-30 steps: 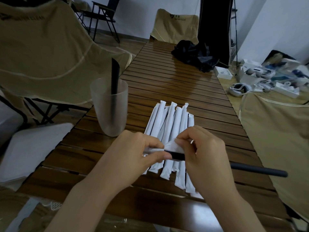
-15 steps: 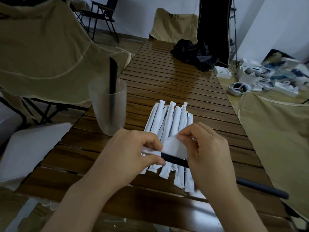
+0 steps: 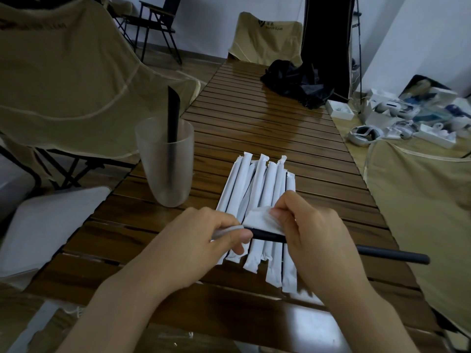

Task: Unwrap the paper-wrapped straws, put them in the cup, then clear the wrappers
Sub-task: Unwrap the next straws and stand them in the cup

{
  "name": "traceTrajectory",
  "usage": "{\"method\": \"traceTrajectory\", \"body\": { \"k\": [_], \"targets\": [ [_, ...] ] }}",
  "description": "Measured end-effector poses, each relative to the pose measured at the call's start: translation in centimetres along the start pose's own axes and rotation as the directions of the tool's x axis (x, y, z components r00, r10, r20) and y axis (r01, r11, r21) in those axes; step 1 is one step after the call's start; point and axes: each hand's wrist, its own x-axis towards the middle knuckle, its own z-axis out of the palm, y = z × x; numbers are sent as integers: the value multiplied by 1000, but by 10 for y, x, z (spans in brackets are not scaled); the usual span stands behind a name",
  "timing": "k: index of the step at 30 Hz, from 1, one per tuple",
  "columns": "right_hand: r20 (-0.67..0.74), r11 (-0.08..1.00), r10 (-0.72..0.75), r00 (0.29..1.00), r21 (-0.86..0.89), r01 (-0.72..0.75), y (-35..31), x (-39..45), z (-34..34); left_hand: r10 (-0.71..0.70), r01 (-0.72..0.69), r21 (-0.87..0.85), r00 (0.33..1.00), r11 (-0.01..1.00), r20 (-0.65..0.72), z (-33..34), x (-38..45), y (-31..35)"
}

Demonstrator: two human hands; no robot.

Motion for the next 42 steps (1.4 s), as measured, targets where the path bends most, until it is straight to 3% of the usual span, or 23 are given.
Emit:
{"method": "traceTrajectory", "body": {
  "k": [4, 10, 15, 25, 30, 33, 36, 39, 42],
  "targets": [
    [-108, 997, 57, 993, 61, -50, 2, 1, 2, 18, -17, 9, 998, 1000, -58, -1, 2, 3],
    [-160, 962, 246, 956, 161, -221, 8, 0, 1, 63, -54, 83, 992, 995, -109, -2, 1, 7],
    [-250, 944, 325, 912, 22, -330, 27, -1, -9, 105, -66, 158, 961, 985, -257, -1, 4, -4],
    [-23, 856, 510, 860, -83, -510, 53, -3, 1, 32, 43, 317, 973, 947, -228, 1, 5, -14],
    [-90, 969, 232, 969, -66, -238, 39, 1, -4, 6, 59, 286, 975, 956, -223, 0, 5, -13],
    [98, 998, 51, 994, -49, -47, 19, 2, -8, 13, 37, 234, 979, 971, -206, -2, 4, -8],
    [281, 994, -109, 954, 39, 102, 8, 3, -1, 23, 0, 152, 989, 988, -147, -3, 5, -4],
    [140, 962, -271, 952, 19, 271, 12, 5, 6, 18, -6, 103, 992, 995, -122, -2, 3, -4],
    [53, 954, -298, 953, -5, 298, 20, 6, 5, 30, -10, 103, 980, 995, -199, -6, 2, -7]
  ]
}}
